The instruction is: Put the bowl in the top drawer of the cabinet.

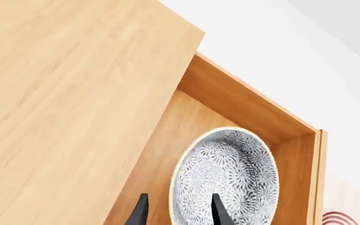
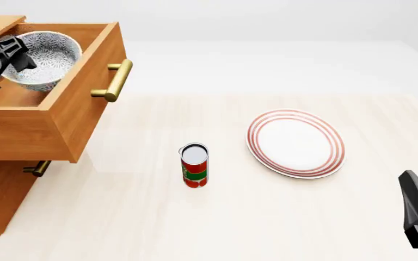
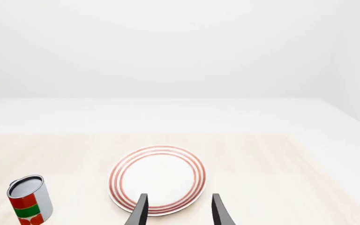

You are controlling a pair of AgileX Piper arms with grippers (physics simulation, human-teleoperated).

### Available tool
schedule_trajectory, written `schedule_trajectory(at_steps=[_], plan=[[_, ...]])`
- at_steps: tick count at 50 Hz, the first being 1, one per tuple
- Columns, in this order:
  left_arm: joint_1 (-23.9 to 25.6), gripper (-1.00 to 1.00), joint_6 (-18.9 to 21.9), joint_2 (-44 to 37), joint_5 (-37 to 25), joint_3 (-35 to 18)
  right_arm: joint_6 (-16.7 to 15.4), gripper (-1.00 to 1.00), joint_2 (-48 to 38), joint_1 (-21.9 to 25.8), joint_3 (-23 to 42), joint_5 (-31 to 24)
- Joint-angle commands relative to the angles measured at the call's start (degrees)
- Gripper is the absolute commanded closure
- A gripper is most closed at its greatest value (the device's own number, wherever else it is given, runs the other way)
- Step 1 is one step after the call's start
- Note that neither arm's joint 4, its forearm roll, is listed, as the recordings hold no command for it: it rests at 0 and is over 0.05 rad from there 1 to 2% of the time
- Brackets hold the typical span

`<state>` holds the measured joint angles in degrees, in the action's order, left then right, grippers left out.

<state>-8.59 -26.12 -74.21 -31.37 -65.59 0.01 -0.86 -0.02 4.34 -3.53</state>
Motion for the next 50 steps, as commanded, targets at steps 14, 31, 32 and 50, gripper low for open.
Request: schedule_trajectory(at_steps=[14,31,32,50], plan=[[0.89,-1.0,1.68,2.54,-3.23,-3.53,-0.01,-1.0,0.17,-0.01,0.01,-0.17],[2.03,-1.0,1.93,6.58,-6.49,-6.65,0.0,-1.0,0.16,0.0,0.0,-0.16],[2.73,-1.0,1.61,7.72,-6.61,-7.0,0.0,-1.0,-0.17,0.01,-0.01,0.18],[8.93,-1.0,-0.63,18.14,-7.98,-5.23,0.0,-1.0,0.16,0.0,0.0,-0.16]])
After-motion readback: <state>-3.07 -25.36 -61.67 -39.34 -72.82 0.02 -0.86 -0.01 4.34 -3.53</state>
